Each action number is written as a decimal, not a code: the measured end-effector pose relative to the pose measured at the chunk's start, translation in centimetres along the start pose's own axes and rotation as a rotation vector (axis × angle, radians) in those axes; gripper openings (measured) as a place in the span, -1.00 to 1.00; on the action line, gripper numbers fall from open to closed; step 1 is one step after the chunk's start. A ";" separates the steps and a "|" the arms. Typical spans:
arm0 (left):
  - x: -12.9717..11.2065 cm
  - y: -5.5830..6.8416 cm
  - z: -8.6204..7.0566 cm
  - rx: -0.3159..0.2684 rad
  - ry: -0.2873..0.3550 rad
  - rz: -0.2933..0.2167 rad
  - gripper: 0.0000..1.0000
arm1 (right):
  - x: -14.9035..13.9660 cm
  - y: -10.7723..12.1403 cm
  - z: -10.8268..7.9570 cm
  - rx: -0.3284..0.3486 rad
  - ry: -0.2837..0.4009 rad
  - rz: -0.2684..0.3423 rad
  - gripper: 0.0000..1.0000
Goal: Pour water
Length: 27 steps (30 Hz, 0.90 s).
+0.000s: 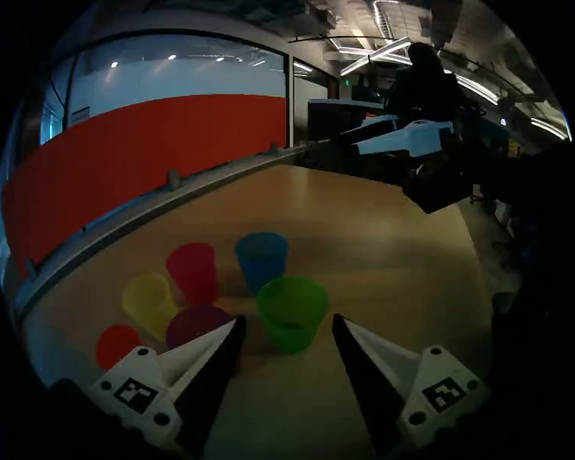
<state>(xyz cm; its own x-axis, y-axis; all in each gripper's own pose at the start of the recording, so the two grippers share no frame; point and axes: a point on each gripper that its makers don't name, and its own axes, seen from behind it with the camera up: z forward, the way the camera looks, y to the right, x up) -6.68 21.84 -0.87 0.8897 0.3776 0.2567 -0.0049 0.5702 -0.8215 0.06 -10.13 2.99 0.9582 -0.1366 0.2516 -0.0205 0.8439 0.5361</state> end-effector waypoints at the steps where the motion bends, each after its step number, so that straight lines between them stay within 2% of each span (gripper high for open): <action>1: 0.0 0.1 0.2 -0.002 -0.004 0.002 0.65 | 0.0 0.0 0.0 0.000 -0.001 0.000 1.00; 15: -0.9 0.5 2.9 0.000 -0.063 0.024 0.64 | -0.3 0.3 0.3 -0.001 -0.010 -0.006 1.00; 27: -1.8 0.1 4.6 0.026 -0.113 0.049 0.65 | -0.7 0.5 0.3 -0.003 -0.014 0.005 1.00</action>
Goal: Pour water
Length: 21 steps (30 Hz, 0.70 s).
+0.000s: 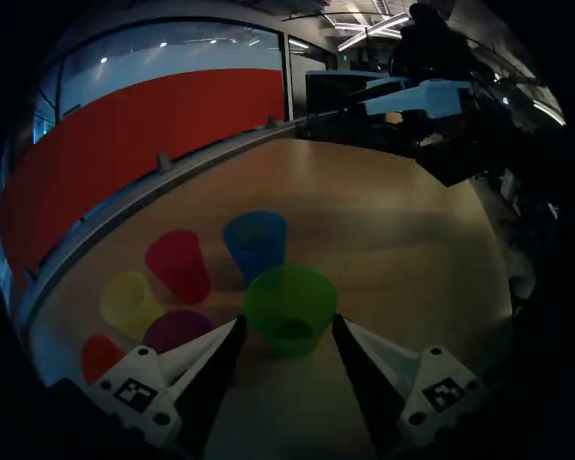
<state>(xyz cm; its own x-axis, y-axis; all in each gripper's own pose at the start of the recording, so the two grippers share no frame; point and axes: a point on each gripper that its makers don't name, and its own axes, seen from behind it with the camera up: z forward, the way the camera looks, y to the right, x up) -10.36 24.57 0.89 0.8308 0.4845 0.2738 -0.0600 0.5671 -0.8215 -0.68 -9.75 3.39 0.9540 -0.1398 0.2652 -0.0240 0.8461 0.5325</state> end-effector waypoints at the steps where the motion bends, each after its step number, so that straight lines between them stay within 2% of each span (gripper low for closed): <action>1: 0.0 0.0 0.1 0.002 -0.003 0.002 0.65 | 0.0 0.0 0.0 0.001 0.000 0.001 1.00; 12: -0.1 0.3 1.6 0.010 -0.017 0.009 0.64 | -0.3 0.0 0.0 0.005 -0.002 0.008 1.00; 21: -0.3 0.0 2.6 0.027 -0.015 -0.012 0.64 | -0.6 0.0 0.0 0.005 -0.005 0.013 1.00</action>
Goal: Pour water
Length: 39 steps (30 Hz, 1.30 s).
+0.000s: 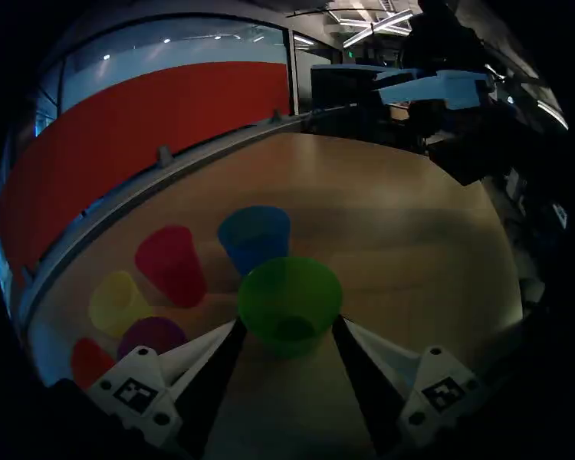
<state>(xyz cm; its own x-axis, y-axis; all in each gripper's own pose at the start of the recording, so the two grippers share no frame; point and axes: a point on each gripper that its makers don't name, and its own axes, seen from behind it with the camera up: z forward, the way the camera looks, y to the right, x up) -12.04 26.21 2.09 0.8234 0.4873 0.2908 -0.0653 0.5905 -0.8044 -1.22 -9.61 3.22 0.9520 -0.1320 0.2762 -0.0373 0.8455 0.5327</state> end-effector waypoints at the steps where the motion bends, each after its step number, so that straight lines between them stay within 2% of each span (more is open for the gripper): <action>1: 0.0 -0.1 0.1 0.004 0.000 0.000 0.64 | 0.0 0.0 0.0 0.000 0.000 0.000 1.00; 14: -0.4 -0.7 1.3 0.038 -0.020 0.002 0.65 | -0.2 -0.1 0.1 0.000 -0.005 -0.001 1.00; 24: -0.2 -0.9 1.3 0.028 -0.014 -0.032 0.64 | -0.3 0.0 0.1 -0.001 -0.007 -0.003 1.00; 30: -0.1 -0.8 1.2 0.029 -0.011 -0.026 0.62 | -0.1 -0.1 0.0 -0.001 -0.005 -0.001 1.00; 39: 0.0 -0.3 0.9 -0.002 0.001 -0.047 0.60 | -0.1 -0.2 0.0 0.000 -0.005 -0.004 1.00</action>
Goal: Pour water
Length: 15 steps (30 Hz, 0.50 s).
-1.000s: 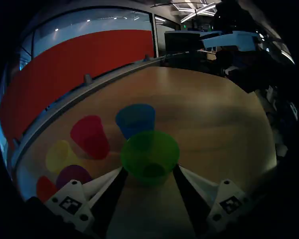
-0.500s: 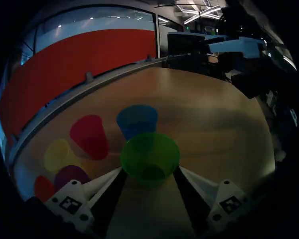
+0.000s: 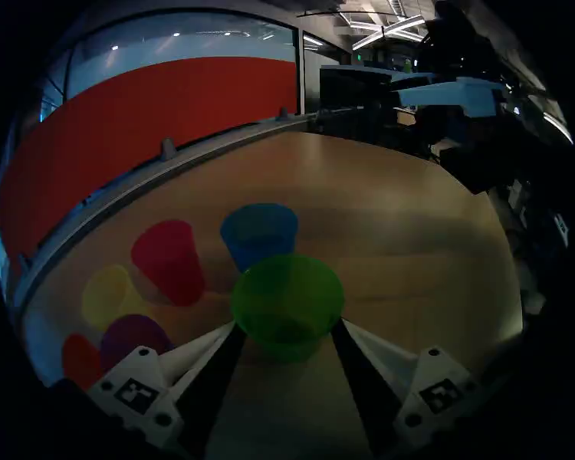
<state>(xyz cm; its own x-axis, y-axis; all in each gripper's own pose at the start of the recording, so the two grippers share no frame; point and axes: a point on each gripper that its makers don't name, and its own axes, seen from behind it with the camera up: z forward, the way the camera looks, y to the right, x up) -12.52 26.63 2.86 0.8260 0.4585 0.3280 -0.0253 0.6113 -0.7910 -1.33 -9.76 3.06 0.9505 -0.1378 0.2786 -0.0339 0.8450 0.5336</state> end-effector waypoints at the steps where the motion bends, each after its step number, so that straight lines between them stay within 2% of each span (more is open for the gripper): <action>1: 0.1 0.0 -0.1 -0.001 0.004 0.000 0.59 | 0.0 0.0 0.0 0.000 0.000 0.000 0.99; 8: 1.0 -0.1 -1.1 -0.003 0.044 0.001 0.59 | 0.4 -0.2 -0.1 -0.001 0.005 -0.001 1.00; 15: 2.3 -0.3 -2.8 0.013 0.103 0.020 0.59 | 0.8 -0.5 -0.4 -0.001 0.014 -0.006 1.00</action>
<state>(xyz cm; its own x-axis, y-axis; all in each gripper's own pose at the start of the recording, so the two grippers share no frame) -9.08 25.70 2.36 0.8788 0.4022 0.2570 -0.0488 0.6114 -0.7899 -0.42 -10.07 2.71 0.9548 -0.1358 0.2643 -0.0279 0.8446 0.5346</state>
